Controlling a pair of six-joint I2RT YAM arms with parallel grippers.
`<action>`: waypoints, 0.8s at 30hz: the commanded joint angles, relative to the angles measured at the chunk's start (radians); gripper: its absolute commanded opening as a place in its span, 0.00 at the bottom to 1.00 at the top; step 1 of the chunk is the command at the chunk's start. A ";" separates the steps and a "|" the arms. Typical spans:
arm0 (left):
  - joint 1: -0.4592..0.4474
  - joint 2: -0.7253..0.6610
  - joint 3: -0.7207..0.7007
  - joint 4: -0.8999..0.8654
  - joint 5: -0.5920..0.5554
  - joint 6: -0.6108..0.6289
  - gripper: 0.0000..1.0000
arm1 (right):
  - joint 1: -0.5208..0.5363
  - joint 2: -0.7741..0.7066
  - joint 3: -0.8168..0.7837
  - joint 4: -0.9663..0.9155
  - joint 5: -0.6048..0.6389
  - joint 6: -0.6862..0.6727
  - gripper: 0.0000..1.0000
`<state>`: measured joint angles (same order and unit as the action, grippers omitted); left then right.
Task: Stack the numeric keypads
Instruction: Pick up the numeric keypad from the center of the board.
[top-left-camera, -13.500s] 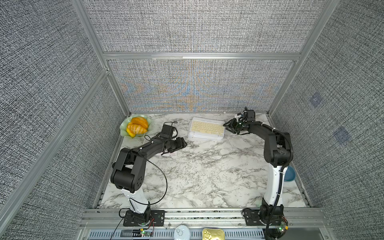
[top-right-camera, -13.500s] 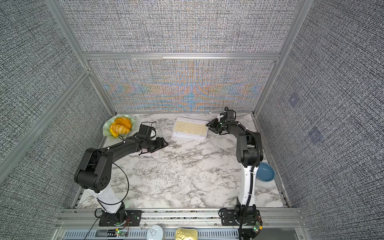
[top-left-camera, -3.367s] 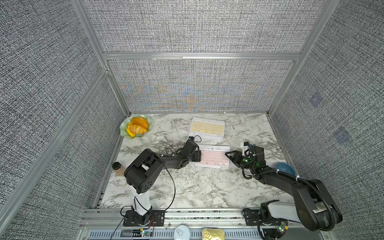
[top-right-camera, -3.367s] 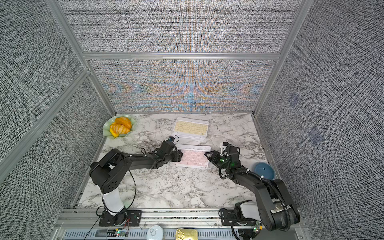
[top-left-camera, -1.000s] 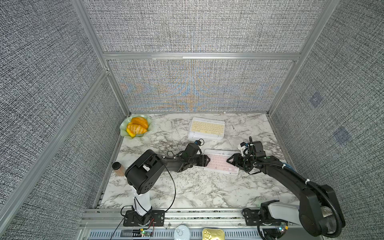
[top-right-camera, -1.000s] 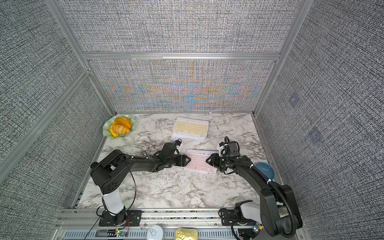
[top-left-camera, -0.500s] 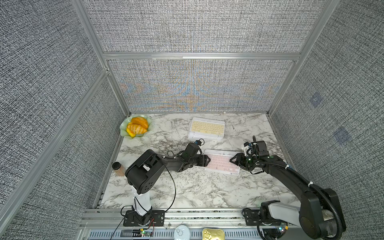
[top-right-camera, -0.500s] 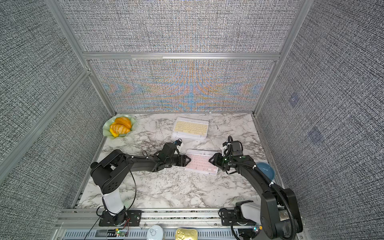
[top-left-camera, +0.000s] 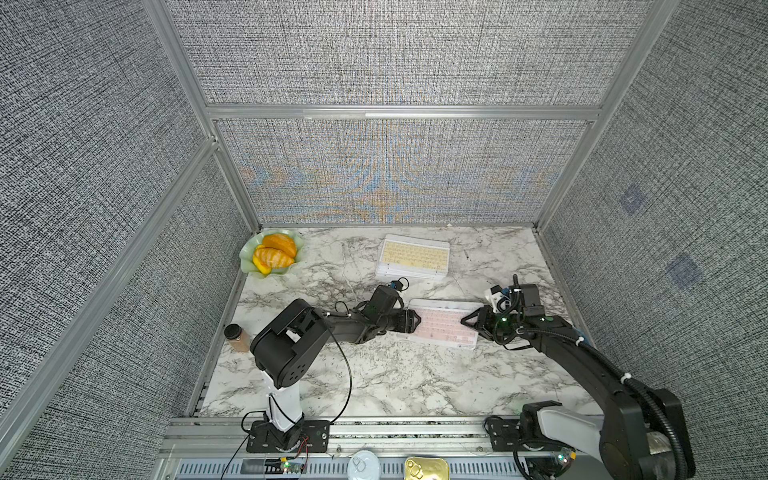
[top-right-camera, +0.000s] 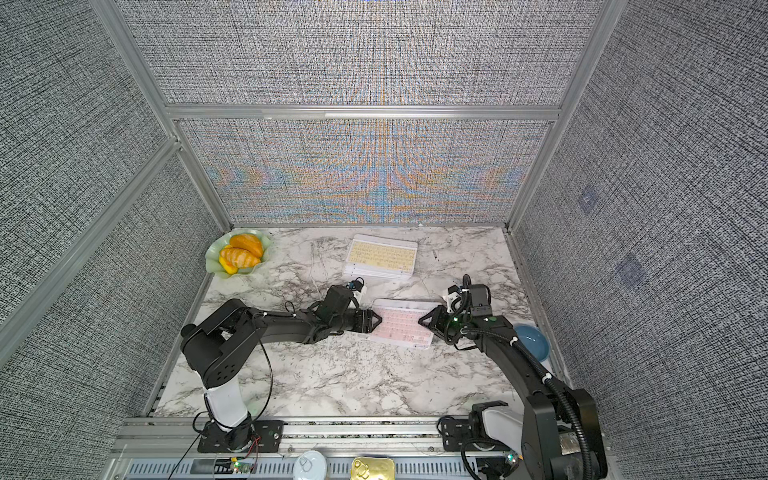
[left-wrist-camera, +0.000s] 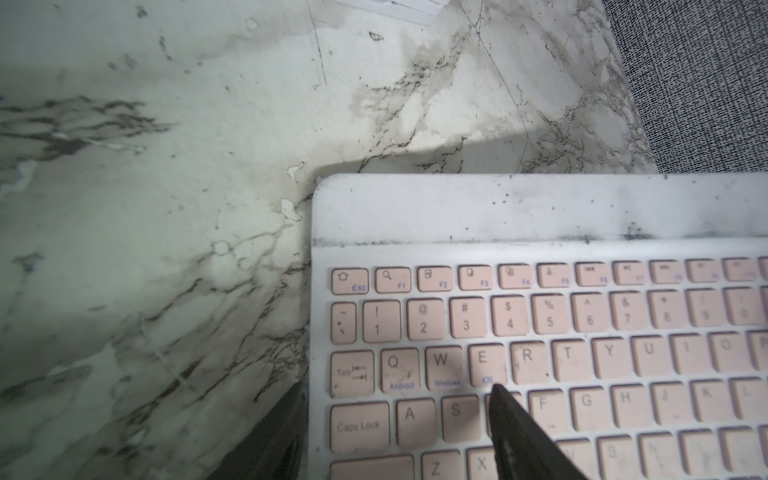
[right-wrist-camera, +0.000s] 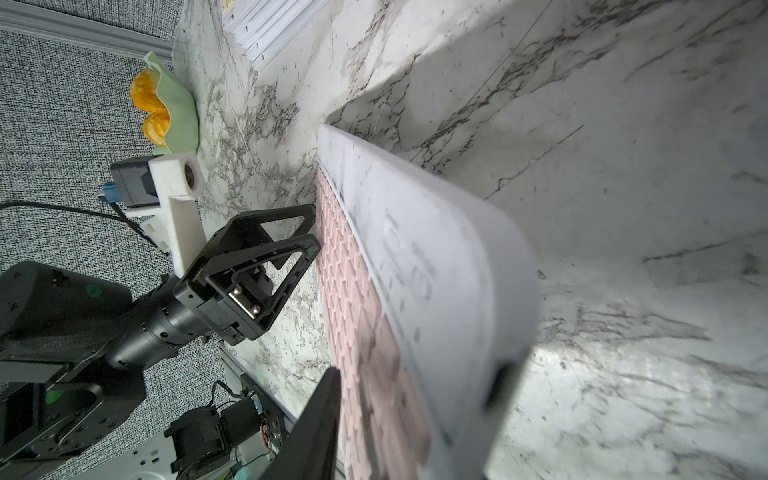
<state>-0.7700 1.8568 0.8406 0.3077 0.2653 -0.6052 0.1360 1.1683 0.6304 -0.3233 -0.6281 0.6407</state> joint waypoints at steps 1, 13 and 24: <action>-0.005 0.019 -0.018 -0.253 0.027 -0.034 0.70 | -0.001 -0.011 0.001 0.022 -0.034 0.025 0.38; -0.004 0.010 -0.024 -0.223 0.023 -0.058 0.70 | -0.003 -0.053 -0.002 -0.016 -0.027 0.025 0.00; 0.079 -0.205 0.071 -0.380 -0.036 -0.052 0.71 | -0.040 -0.018 0.127 0.065 -0.160 0.043 0.00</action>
<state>-0.7158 1.6913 0.8845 0.0441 0.2619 -0.6655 0.1005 1.1397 0.7353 -0.3382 -0.7040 0.6529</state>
